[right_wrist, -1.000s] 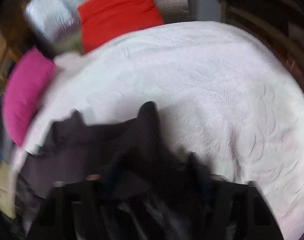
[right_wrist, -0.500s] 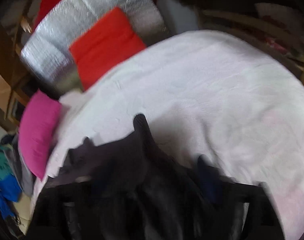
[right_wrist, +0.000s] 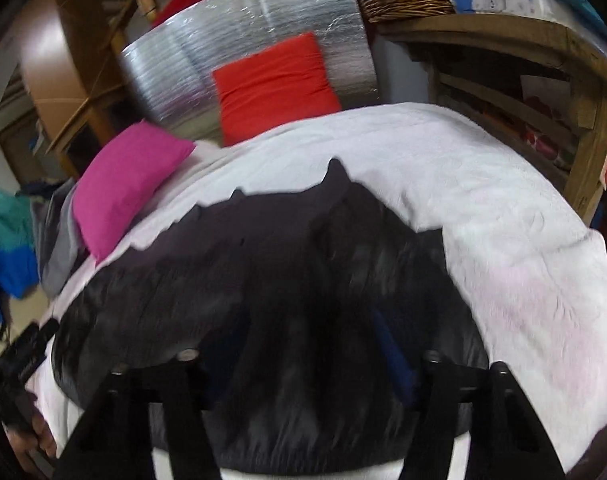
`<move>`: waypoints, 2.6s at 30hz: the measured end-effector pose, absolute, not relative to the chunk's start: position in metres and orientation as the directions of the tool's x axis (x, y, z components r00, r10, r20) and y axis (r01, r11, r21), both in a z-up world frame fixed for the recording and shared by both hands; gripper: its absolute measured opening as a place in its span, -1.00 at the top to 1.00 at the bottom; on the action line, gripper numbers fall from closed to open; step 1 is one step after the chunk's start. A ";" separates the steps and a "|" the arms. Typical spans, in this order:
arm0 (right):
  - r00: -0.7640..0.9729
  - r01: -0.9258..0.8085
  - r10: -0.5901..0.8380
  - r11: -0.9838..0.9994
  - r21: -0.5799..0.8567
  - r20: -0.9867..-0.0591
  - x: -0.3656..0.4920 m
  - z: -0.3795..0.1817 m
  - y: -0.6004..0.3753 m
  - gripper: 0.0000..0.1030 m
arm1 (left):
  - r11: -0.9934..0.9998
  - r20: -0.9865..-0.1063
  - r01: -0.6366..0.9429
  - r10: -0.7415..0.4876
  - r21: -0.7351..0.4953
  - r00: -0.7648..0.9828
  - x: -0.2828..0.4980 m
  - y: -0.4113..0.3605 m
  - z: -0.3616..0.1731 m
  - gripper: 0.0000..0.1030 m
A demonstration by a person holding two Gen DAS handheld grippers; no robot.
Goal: Fold large clothes
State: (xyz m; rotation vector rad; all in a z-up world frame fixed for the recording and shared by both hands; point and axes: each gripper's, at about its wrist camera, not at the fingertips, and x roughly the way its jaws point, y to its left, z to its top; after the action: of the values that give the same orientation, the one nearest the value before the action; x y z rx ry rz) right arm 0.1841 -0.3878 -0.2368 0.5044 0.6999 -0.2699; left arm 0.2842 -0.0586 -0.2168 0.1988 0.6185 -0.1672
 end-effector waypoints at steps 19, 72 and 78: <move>0.658 0.510 -0.113 0.794 0.330 -0.744 0.178 -0.266 -0.409 -0.18 | 0.960 -0.592 0.238 -0.106 0.149 0.799 0.275 -0.071 -0.224 -0.49; 0.868 0.337 -0.198 0.909 0.247 -0.456 -0.024 -0.065 -0.221 -0.61 | 0.984 -0.302 0.077 -0.026 0.158 0.953 0.006 -0.024 -0.008 -0.76; 0.868 0.333 -0.193 0.910 0.247 -0.458 -0.022 -0.066 -0.223 -0.61 | 0.986 -0.308 0.072 -0.022 0.153 0.951 0.007 -0.022 -0.008 -0.76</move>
State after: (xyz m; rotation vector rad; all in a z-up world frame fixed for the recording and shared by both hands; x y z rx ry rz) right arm -0.0220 -0.2234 -0.0660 0.3277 0.4411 -0.2807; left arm 0.0074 -0.0220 -0.0085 0.1642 0.3111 -0.0479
